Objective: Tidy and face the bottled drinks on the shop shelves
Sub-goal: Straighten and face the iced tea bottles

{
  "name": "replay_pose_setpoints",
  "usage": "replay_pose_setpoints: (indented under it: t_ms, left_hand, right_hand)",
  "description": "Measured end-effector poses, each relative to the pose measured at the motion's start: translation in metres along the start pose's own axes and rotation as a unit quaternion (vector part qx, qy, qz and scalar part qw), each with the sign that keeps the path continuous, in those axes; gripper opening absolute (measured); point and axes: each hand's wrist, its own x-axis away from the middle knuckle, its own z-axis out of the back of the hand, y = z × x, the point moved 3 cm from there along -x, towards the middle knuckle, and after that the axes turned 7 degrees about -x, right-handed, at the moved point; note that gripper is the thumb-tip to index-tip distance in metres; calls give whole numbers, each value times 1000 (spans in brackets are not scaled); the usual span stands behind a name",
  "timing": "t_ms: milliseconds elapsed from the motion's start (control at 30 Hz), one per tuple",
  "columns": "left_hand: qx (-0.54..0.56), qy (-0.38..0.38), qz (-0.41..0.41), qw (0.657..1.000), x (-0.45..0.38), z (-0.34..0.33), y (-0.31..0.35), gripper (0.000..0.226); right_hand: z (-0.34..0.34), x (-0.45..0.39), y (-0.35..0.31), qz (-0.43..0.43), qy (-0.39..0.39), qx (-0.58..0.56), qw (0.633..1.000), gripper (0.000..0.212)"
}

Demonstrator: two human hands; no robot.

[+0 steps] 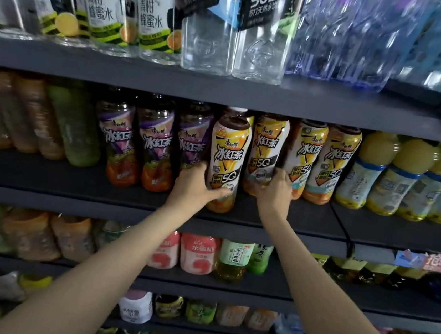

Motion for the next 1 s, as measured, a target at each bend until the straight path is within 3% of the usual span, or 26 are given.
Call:
replay_pose_setpoints:
  t_ms: [233, 433, 533, 667, 867, 1000]
  left_hand:
    - [-20, -4, 21, 1000, 3, 1, 3, 53]
    - [-55, -20, 43, 997, 1, -3, 10, 53]
    - [-41, -44, 34, 998, 0, -5, 15, 53]
    - [-32, -67, 29, 997, -3, -16, 31, 54]
    - [-76, -33, 19, 996, -4, -38, 61, 48]
    - [-90, -36, 12, 995, -14, -48, 71, 49]
  right_hand:
    - [-17, -21, -10, -38, -2, 86, 996, 35]
    - [-17, -26, -13, -71, -24, 68, 995, 32]
    - [0, -16, -4, -8, -14, 44, 999, 29]
    - [42, -7, 8, 48, 72, -15, 996, 25]
    - [66, -14, 26, 2, 79, 44, 996, 58]
    - [75, -18, 39, -39, 147, 49, 987, 67]
